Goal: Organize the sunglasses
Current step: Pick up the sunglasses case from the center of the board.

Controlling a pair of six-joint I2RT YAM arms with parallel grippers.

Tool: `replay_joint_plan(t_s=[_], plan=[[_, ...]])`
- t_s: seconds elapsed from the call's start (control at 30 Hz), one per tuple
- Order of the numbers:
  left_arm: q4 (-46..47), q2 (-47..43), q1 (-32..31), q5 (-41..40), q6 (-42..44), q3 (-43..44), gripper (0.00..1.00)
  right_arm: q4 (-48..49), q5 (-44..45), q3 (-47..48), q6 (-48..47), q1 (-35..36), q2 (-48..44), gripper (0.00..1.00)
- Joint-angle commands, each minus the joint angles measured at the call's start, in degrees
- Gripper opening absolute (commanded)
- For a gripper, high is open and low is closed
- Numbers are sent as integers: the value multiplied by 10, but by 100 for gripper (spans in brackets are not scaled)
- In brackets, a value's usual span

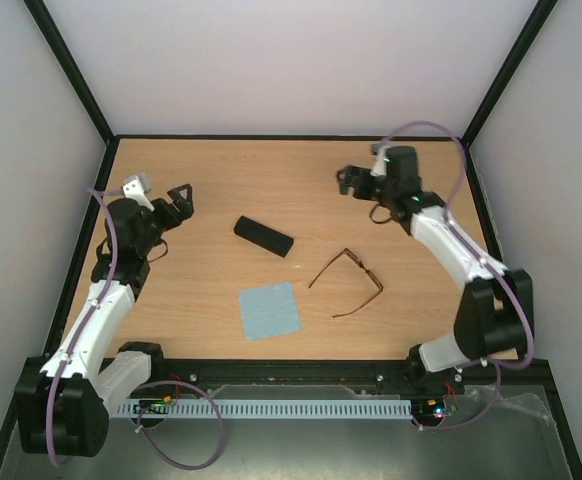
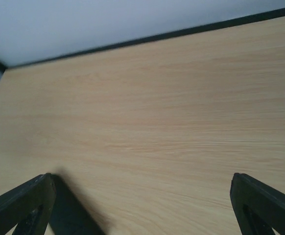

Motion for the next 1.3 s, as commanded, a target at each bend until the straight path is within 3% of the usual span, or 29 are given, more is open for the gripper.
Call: replay_joint_plan(t_s=[0.0, 0.07, 0.17, 0.33, 0.4, 0.6, 0.8, 1.27], plan=[[-11, -7, 4, 122, -87, -47, 100, -190, 16, 85, -46, 108, 98, 98], [-26, -17, 10, 126, -127, -74, 100, -183, -20, 73, -43, 135, 102, 99], [68, -39, 36, 247, -162, -140, 99, -169, -70, 58, -39, 153, 109, 99], [-101, -132, 39, 158, -160, -129, 100, -232, 94, 123, -100, 270, 156, 99], [-158, -172, 39, 125, -164, -115, 100, -233, 122, 143, -115, 296, 167, 99], [-209, -236, 39, 85, -203, -116, 100, -236, 85, 206, -123, 299, 205, 99], [-228, -209, 39, 113, -184, -98, 100, -297, 35, 290, -182, 303, 299, 99], [-235, -183, 39, 126, -152, -82, 99, -352, 79, 392, -245, 310, 426, 100]])
